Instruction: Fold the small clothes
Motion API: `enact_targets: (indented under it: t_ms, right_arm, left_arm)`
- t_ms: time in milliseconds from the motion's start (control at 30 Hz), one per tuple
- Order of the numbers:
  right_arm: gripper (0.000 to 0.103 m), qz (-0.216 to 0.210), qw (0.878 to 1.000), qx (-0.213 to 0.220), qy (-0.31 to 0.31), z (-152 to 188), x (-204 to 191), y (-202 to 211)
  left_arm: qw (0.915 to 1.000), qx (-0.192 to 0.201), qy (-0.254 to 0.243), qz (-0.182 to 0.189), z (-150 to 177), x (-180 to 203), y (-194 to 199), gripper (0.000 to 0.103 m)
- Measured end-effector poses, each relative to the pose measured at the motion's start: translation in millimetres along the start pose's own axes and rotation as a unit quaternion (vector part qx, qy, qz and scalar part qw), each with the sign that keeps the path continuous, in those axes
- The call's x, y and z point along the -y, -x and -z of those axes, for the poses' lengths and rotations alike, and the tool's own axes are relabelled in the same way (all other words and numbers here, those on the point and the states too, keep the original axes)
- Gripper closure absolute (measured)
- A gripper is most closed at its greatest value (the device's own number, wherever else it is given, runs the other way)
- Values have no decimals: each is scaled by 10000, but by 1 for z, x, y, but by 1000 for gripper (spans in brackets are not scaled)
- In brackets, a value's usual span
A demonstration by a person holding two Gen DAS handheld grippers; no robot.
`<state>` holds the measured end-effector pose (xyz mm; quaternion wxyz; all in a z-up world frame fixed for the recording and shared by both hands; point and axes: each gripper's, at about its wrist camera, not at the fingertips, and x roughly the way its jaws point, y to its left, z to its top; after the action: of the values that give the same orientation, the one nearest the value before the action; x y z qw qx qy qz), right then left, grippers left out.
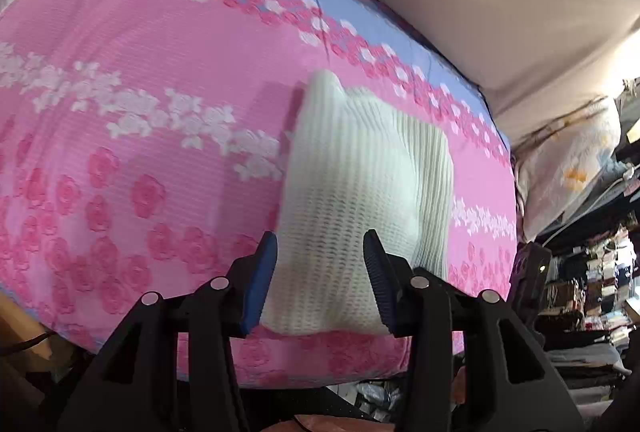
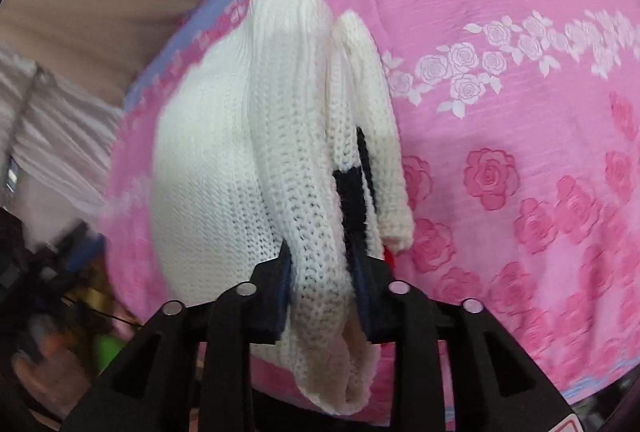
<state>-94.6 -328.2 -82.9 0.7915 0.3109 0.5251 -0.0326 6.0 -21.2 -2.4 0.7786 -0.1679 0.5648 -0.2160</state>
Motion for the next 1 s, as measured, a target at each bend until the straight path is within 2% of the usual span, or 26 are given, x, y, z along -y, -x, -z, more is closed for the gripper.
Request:
enact_targets:
  t_ms: [67,100,167,267,333,367,467,533,600,633,667,733,800,867,933,967,1000]
  right_arm:
    - [44,-243,9993,267,36,-10,-8,11]
    - [40,-227,9991,352,116,-14,-12,14]
    - [36,-270,9989,326,190,-27,-15,9]
    - [36,-246,9996,98,61,-43,-3,-15]
    - [68,-383,9992,71,25,-51,5,-23]
    - [74,-414,9991,110,70,-52,2,-19]
    - [81,-533,9947,738,480,-50,-20,31]
    - [80,-302,9927,964,658,-49,-22,44]
    - [76,349,9934,801,742,-52,-7,25]
    - [75,866,9923,578,673,-53,6,10]
    - [77,828,9938,525,521,-52,12,11]
    - [77,396,9946,850,435,-41,6,42]
    - [77,303,9912,985,827,-25,-18,65]
    - [77,243,9869,929,1296,-4,-40,76]
    - [77,486,9847,559,1576,11,-47,52]
    - [77,738,9829,400,1640,16,-41,35]
    - [71,1095,9798,242,1654,19,-30,14]
  left_arm:
    - [10000,-58,-76,7,2,7,-8,59]
    - [9999,-78,-106,-9,2,10,-11,59]
    - [9998,-119,-132,-25,4,15,-17,59]
    - [9997,-139,-200,-97,7,23,-25,58]
    - [9996,-166,-207,-133,9,25,-29,58]
    - [9995,-174,-202,-160,9,25,-29,58]
    - [9995,-100,-204,-196,11,26,-25,58]
    - [9994,-40,-239,-249,11,27,-24,54]
    - [9992,-40,-243,-305,11,28,-29,53]
    - [9990,-65,-265,-358,10,30,-34,53]
    - [9987,-74,-294,-418,8,33,-36,53]
    - [9976,20,-463,-519,7,40,-33,53]
    - [9951,142,-655,-723,6,46,-31,52]
    - [9933,65,-701,-915,7,44,-38,51]
    - [9944,-91,-548,-902,9,38,-47,51]
    - [9946,-150,-480,-905,11,35,-50,51]
    - [9947,-197,-440,-913,12,32,-53,51]
